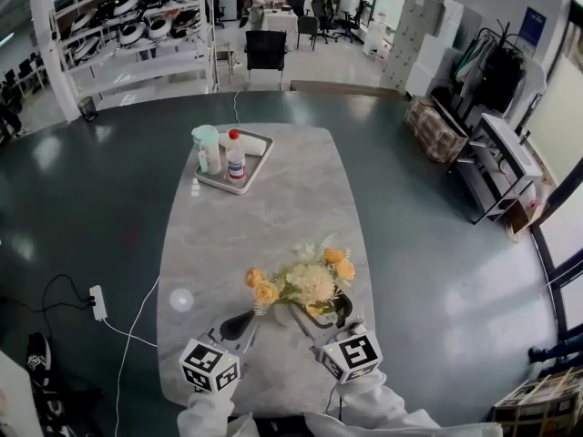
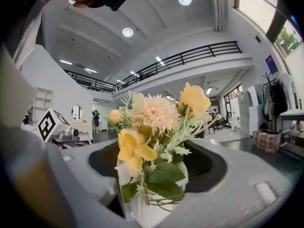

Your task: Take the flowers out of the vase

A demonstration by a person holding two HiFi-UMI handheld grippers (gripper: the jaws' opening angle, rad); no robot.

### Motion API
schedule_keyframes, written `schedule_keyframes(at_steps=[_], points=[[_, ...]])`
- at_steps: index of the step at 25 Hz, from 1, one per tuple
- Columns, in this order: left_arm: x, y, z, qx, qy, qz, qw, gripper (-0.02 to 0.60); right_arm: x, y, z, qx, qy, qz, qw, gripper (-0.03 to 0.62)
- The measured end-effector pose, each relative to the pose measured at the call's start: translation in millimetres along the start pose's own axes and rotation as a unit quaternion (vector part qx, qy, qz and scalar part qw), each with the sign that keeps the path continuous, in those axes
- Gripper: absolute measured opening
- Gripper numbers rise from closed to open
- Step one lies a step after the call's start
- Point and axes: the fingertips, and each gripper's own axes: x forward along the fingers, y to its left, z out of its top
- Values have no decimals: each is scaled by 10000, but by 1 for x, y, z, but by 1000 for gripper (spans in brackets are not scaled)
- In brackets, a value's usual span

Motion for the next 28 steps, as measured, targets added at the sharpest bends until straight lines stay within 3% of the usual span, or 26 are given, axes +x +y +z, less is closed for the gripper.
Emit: schedule_keyframes(at_steps=[12,18,28], points=[[3,-1,-3,-16,-2,-79,10000,2,1,2,2,-482,32,-236,9986,165],[1,1,-3,-45,1,-85,10000,2,1,15,6,-851,101,-138,9962,132],[-4,-7,2,-60,-75,-145,9998,2,-4,20,19,-984,-15,-163,9950,106]])
